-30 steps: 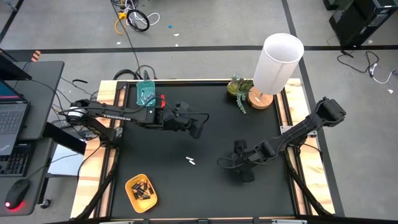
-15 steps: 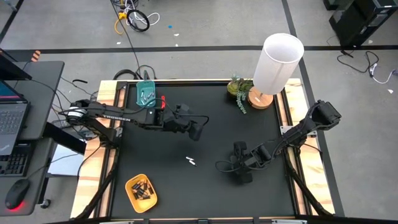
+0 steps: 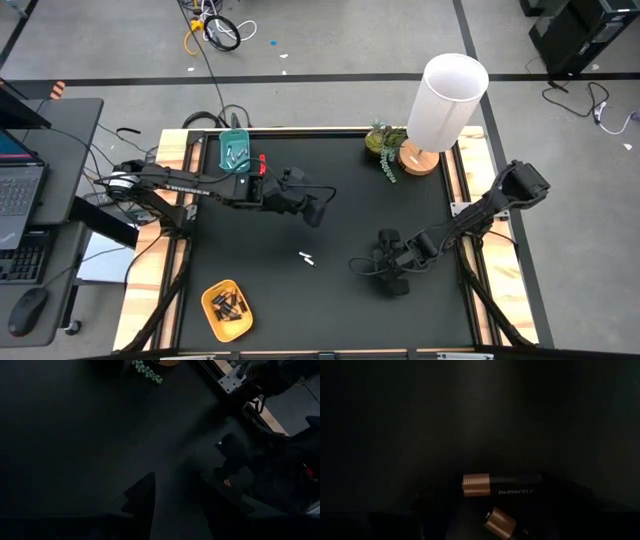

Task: Sort batteries
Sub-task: Put the black battery into the yellow bin

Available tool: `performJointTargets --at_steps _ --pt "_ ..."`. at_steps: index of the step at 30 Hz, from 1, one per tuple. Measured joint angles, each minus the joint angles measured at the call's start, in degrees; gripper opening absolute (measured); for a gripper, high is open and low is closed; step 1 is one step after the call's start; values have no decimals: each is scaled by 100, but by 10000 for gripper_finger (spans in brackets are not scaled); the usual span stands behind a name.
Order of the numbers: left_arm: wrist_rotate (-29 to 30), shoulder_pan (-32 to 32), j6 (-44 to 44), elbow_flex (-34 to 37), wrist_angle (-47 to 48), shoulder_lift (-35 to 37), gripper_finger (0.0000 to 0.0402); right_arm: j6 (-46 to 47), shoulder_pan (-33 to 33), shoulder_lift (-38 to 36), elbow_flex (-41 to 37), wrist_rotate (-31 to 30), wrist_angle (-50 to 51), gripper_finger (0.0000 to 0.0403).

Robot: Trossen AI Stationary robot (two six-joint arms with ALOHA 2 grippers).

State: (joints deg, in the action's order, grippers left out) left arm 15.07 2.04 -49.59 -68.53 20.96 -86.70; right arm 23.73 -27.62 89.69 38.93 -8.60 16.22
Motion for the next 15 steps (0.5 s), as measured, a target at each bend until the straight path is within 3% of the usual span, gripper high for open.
performJointTargets --at_steps 9,15 --pt "-15 0 1 0 -2 0 162 -81 -33 4 -135 -2 -292 261" --pt "-15 0 1 0 -4 0 162 -124 -29 7 -123 31 -119 199"
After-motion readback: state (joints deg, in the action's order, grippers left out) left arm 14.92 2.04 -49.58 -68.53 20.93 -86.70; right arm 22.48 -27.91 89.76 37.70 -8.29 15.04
